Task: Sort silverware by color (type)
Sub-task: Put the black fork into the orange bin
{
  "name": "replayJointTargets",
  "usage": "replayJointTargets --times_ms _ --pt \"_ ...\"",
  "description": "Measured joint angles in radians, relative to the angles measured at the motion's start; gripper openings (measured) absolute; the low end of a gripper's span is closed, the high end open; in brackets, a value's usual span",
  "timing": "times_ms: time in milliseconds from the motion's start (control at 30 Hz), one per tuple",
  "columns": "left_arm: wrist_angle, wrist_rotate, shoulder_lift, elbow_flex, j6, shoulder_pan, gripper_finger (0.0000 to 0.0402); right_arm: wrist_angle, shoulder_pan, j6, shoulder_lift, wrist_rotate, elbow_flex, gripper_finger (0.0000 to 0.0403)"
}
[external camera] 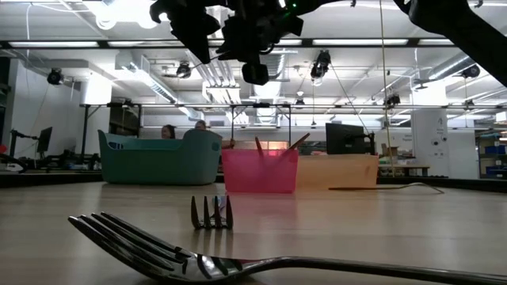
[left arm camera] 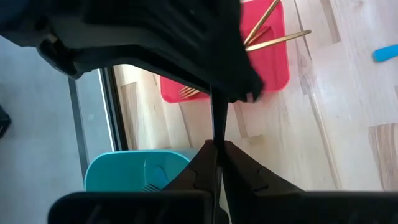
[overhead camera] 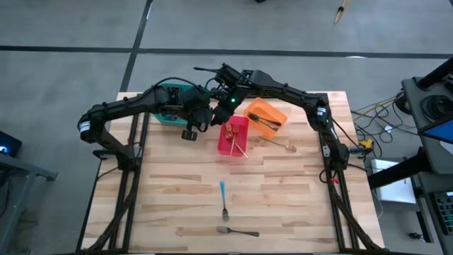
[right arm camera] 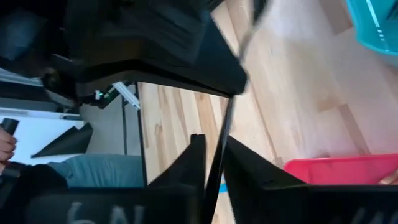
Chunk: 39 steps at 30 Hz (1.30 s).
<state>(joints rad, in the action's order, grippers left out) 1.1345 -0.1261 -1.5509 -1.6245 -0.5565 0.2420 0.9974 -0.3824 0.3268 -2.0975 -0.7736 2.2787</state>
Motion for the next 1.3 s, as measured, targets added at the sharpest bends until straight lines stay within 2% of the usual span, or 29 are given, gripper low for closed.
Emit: replayJointTargets --times_ms 67,300,700,967,1067,1300 --pt "0.003 0.0 0.001 0.0 0.0 0.0 0.0 0.0 -0.001 0.002 0.0 0.014 0.0 0.0016" --pt "0.009 -0.02 0.001 0.0 0.048 -0.001 0.0009 -0.005 -0.002 0.005 0.0 0.032 0.0 0.0009" --pt "0.009 -0.05 0.042 0.0 0.066 0.002 0.0114 -0.015 -0.002 0.022 -0.001 0.05 0.0 0.0008" --pt "0.008 -0.102 0.104 0.0 0.071 0.027 0.0135 -0.002 -0.041 0.049 -0.004 0.051 0.0 0.0008" --pt "0.006 -0.102 0.145 0.001 0.085 0.056 0.0135 0.049 -0.069 0.046 -0.004 0.063 0.0 0.0008" --pt "-0.083 -0.102 0.274 0.026 0.166 0.119 0.0134 0.287 -0.13 -0.056 0.007 0.176 0.0 0.0008"
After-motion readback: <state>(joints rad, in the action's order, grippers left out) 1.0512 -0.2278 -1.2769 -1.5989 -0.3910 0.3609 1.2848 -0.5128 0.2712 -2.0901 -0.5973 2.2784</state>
